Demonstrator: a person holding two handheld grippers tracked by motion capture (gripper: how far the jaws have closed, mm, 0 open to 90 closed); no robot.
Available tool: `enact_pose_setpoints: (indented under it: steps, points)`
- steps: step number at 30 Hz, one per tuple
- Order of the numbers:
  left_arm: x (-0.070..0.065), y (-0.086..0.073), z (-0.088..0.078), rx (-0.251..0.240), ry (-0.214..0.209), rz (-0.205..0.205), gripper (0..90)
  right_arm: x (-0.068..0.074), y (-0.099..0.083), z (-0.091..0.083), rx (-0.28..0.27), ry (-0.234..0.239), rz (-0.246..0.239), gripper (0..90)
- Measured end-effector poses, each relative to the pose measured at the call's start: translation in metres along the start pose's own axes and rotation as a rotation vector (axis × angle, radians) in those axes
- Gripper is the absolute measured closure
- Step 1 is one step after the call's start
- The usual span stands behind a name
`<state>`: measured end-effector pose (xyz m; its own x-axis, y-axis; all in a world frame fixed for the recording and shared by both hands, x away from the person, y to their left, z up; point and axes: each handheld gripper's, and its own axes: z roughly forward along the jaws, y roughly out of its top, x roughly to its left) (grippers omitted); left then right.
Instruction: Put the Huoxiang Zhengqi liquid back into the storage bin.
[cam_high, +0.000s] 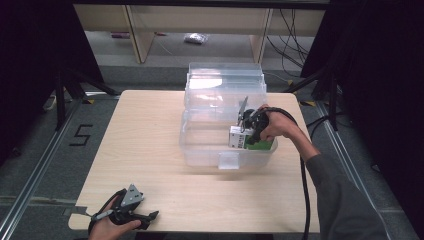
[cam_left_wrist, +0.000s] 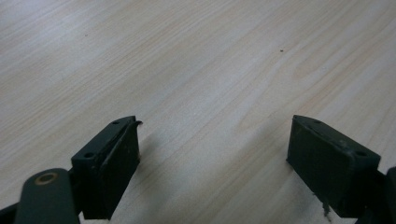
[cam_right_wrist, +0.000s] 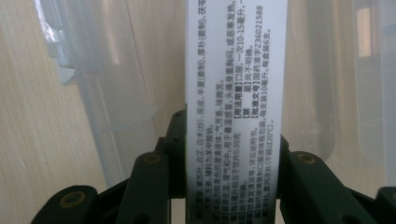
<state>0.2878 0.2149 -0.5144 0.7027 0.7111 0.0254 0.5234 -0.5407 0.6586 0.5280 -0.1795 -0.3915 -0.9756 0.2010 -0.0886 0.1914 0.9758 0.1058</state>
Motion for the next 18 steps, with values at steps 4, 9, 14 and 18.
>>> enact_pose_setpoints:
  steps: [4, 9, 14, 18]
  points:
    - [-0.001, 0.000, 0.001, -0.015, 0.008, -0.018, 16.3, 0.000, -0.002, 0.006, -0.003, 0.004, 0.009, 64.8]
    - [0.000, 0.000, 0.000, -0.003, 0.001, -0.003, 16.3, 0.000, -0.002, 0.013, 0.012, 0.016, 0.002, 64.8]
    - [-0.001, 0.000, 0.001, -0.018, 0.003, -0.021, 16.3, -0.002, -0.002, 0.016, 0.004, 0.018, -0.006, 64.7]
    - [0.000, 0.000, 0.000, -0.003, 0.007, 0.000, 16.3, -0.003, -0.002, 0.019, 0.009, 0.026, -0.003, 64.6]
